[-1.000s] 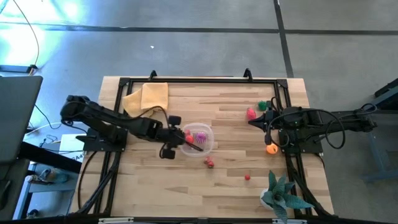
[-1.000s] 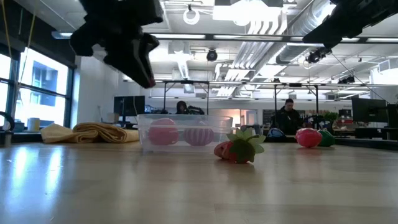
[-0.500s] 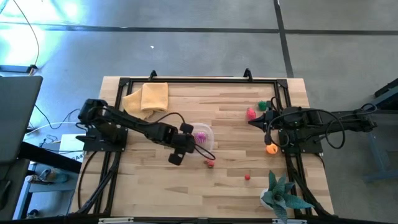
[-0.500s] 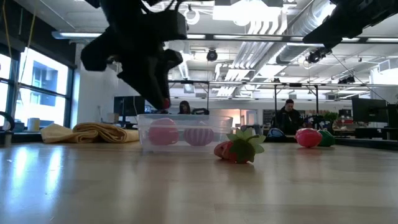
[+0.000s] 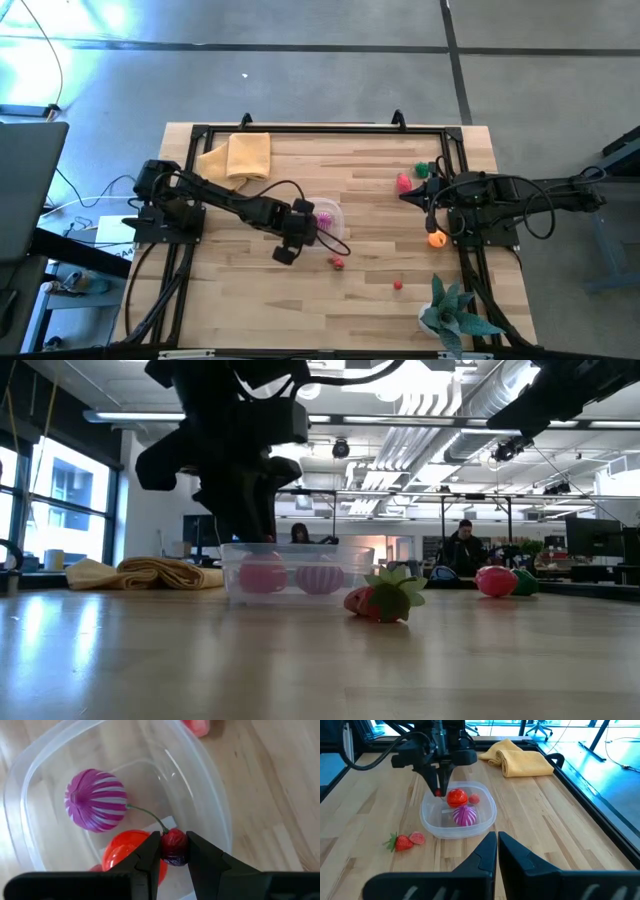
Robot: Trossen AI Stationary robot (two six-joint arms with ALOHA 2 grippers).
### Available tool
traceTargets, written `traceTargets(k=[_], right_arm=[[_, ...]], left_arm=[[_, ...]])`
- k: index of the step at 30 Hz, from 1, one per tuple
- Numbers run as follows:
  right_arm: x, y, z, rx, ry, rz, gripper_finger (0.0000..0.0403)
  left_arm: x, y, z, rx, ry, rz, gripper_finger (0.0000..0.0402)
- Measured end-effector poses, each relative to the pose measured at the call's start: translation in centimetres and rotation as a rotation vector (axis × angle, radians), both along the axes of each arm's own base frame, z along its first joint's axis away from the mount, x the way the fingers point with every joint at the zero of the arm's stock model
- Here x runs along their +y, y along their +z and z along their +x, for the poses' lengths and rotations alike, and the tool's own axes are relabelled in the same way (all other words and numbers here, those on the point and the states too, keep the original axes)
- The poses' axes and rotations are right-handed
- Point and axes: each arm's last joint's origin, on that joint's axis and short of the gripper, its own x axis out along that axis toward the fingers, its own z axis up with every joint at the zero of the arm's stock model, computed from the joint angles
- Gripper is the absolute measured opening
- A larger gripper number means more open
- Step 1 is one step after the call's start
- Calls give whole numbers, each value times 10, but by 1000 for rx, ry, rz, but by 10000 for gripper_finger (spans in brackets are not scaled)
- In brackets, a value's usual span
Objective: Pick and placing Produce into tupperware
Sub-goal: Put the left cherry into the transparent bin
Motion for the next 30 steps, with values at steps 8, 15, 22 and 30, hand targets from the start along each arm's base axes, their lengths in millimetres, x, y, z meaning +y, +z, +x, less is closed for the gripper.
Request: traceTargets(k=[8, 15, 22, 30], right_arm=[[0, 0, 0, 1, 0, 0, 9], [0, 0, 0, 0, 0, 0, 9], [0, 0, 0, 1, 0, 0, 9], [0, 0, 0, 1, 0, 0, 9]], left_arm=[[0, -13, 2, 44, -1, -2, 76], [5, -22, 6, 53, -1, -29, 76], [5, -22, 6, 54, -2, -29, 76], [5, -22, 5, 59, -5, -36, 76]])
